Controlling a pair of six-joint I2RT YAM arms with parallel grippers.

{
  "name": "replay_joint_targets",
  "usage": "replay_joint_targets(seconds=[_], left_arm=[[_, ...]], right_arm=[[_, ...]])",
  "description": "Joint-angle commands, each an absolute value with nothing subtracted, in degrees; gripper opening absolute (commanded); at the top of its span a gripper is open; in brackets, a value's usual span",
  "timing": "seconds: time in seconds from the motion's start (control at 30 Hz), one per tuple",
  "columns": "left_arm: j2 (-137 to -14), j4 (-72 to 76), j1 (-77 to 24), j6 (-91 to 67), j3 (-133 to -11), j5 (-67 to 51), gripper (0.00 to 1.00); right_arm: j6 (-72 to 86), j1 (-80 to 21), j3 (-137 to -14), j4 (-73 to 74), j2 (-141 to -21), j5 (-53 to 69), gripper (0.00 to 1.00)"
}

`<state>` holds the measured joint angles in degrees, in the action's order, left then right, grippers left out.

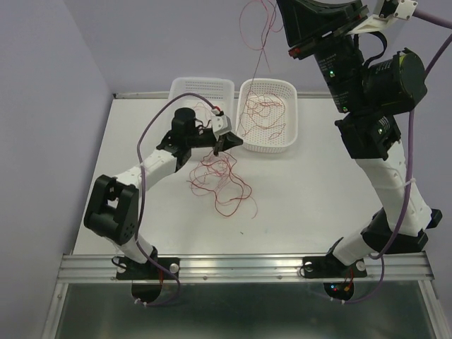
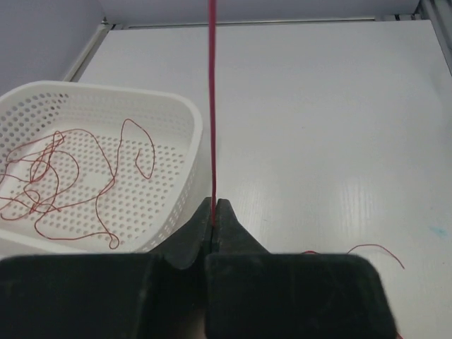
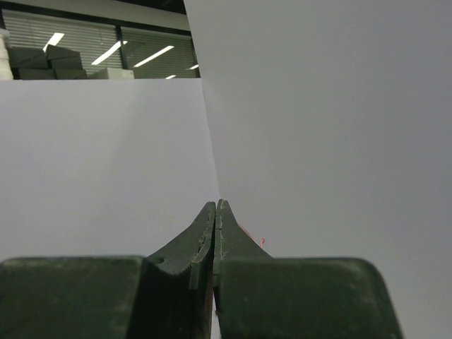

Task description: Untangle the cables

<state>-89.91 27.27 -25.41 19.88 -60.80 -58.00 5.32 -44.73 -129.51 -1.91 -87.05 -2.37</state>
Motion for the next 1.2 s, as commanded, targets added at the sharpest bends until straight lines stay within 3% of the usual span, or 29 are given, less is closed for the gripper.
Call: replay_joint_targets(seconds=[0.0, 0.3, 0.47, 0.63, 0.87, 1.17], left_arm=[[-89.39, 23.12, -25.40, 23.82, -63.45, -55.73, 0.00], [-81.83, 6.87, -25.22, 28.48, -86.37, -45.35, 0.00], [-82.35, -6.04, -25.14, 32.34, -108.25, -36.48, 0.00], [-82.53, -8.62, -25.22, 36.47, -121.01, -27.63, 0.00], [-82.27, -2.82, -25.05, 42.27, -118.49, -20.92, 0.00], [-90.87, 1.49, -20.13, 37.89, -117.59, -26.09, 0.00]], right_arm=[[4.49, -45.18, -129.92, -5.10, -85.26, -2.55, 0.01], [1.85, -45.09, -115.24, -6.85, -79.63, -6.58, 0.00], [1.14, -45.09, -105.39, -10.89, -76.91, -9.40, 0.01], [0.53, -45.09, -102.66, -12.91, -78.48, -11.42, 0.01], [-1.93, -45.18, -103.36, -16.17, -85.94, -11.51, 0.01], [-3.78, -45.00, -109.94, -18.46, -100.71, -13.01, 0.01]])
